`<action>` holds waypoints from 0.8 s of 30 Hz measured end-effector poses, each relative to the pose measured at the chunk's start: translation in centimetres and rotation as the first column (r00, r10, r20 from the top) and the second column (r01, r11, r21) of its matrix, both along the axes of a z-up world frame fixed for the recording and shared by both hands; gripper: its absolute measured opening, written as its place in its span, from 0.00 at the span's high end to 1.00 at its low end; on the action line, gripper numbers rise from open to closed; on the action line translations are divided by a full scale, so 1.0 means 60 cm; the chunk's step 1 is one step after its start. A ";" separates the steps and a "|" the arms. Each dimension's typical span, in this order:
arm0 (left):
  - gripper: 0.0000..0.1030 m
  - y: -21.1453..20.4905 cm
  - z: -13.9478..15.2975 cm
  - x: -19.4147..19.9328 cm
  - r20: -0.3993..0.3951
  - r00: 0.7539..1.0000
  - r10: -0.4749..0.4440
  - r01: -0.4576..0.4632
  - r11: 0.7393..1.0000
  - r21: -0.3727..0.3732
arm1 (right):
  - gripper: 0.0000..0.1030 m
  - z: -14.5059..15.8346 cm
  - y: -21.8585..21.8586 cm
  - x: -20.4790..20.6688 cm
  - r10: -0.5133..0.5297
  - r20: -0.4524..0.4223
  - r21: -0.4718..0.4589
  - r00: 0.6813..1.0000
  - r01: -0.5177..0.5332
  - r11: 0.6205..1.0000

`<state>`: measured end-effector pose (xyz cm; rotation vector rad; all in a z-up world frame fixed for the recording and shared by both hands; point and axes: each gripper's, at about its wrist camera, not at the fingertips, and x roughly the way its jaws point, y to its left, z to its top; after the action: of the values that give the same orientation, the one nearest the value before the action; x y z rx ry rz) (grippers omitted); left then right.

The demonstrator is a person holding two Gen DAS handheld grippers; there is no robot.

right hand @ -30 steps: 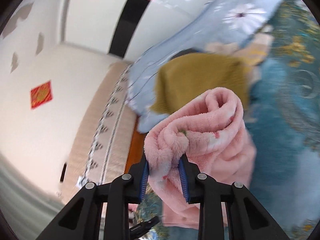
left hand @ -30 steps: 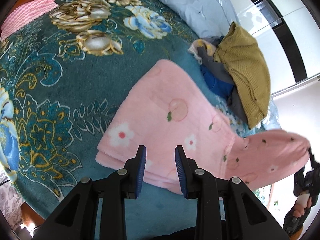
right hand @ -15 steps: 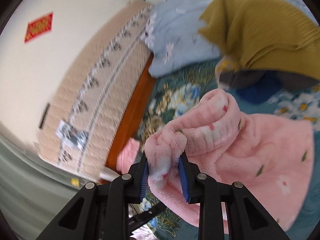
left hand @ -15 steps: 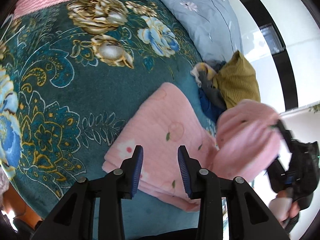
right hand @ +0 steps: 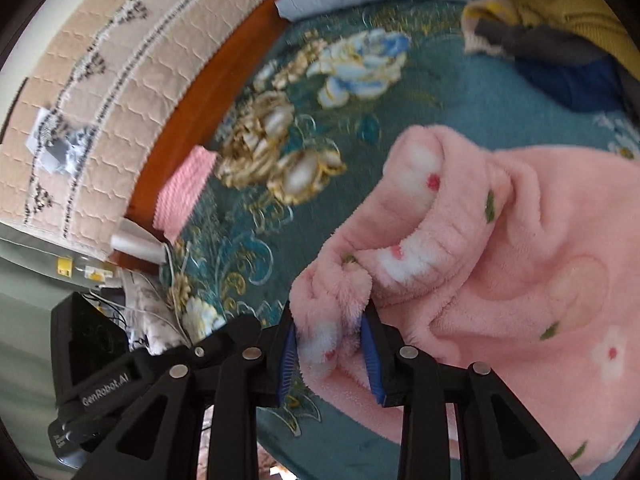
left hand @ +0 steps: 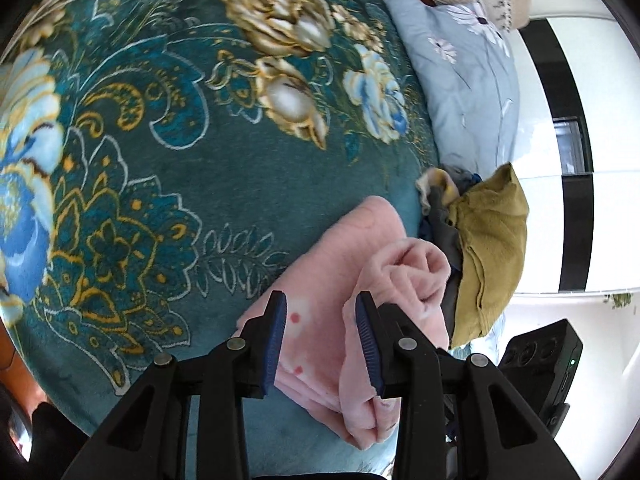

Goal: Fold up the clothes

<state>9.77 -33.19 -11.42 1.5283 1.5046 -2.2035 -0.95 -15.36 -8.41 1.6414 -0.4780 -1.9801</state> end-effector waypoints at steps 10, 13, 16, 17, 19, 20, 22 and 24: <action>0.65 0.029 -0.001 -0.006 -0.045 0.997 -0.059 0.060 0.998 0.031 | 0.50 0.060 0.125 0.004 -0.068 -0.023 -0.172 0.997 0.063 0.983; 0.65 0.050 0.011 -0.015 -0.102 0.988 -0.112 0.115 0.993 0.027 | 0.50 0.079 0.188 0.006 -0.125 -0.049 -0.180 0.991 0.115 0.977; 0.64 0.073 0.008 -0.028 -0.103 0.982 -0.160 0.159 0.987 -0.020 | 0.50 0.074 0.261 0.012 -0.217 -0.023 -0.194 0.976 0.208 0.959; 0.63 0.079 0.004 -0.032 -0.095 0.981 -0.172 0.170 0.985 -0.033 | 0.50 0.071 0.290 0.015 -0.253 -0.010 -0.198 0.967 0.246 0.949; 0.63 0.091 -0.012 -0.041 -0.066 0.981 -0.184 0.180 0.982 -0.059 | 0.50 0.064 0.329 0.020 -0.298 0.009 -0.201 0.955 0.294 0.935; 0.63 0.095 -0.018 -0.044 -0.060 0.981 -0.186 0.182 0.981 -0.063 | 0.50 0.062 0.348 0.022 -0.319 0.017 -0.199 0.948 0.316 0.928; 0.63 0.103 -0.028 -0.049 -0.059 0.981 -0.186 0.182 0.981 -0.067 | 0.50 0.056 0.382 0.026 -0.356 0.031 -0.197 0.934 0.355 0.914; 0.63 0.108 -0.027 -0.054 -0.078 0.981 -0.179 0.173 0.982 -0.074 | 0.50 0.052 0.411 0.031 -0.389 0.044 -0.200 0.920 0.389 0.899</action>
<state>6.55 -26.68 -13.05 1.6254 1.3492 -2.4174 0.92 9.27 -5.28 1.5048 -1.0476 -2.1175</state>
